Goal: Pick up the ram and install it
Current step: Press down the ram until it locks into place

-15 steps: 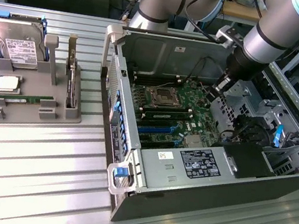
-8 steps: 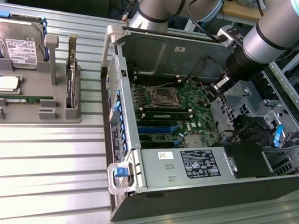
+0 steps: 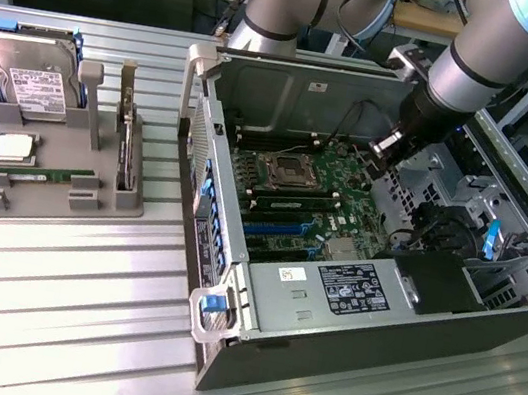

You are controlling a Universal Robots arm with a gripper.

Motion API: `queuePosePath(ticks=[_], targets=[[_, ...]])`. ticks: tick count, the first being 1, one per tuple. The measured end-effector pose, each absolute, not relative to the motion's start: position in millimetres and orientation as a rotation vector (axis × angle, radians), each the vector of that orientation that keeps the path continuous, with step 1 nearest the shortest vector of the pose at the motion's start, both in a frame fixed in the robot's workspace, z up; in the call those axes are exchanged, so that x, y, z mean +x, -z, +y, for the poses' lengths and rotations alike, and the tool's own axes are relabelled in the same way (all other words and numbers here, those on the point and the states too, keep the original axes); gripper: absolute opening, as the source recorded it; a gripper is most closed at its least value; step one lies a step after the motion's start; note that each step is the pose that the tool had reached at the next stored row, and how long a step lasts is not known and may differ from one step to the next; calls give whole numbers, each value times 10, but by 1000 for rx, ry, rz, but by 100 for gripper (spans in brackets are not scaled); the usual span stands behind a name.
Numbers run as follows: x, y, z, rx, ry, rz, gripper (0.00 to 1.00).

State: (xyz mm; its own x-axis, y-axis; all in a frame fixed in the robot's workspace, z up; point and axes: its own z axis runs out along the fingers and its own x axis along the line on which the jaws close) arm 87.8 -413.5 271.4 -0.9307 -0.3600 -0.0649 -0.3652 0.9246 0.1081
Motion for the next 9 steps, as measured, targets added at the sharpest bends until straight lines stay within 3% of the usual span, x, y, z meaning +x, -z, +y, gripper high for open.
queuePosePath(ticks=[9], targets=[[878, -2709, -4135, -220, -171, 3072, 10]])
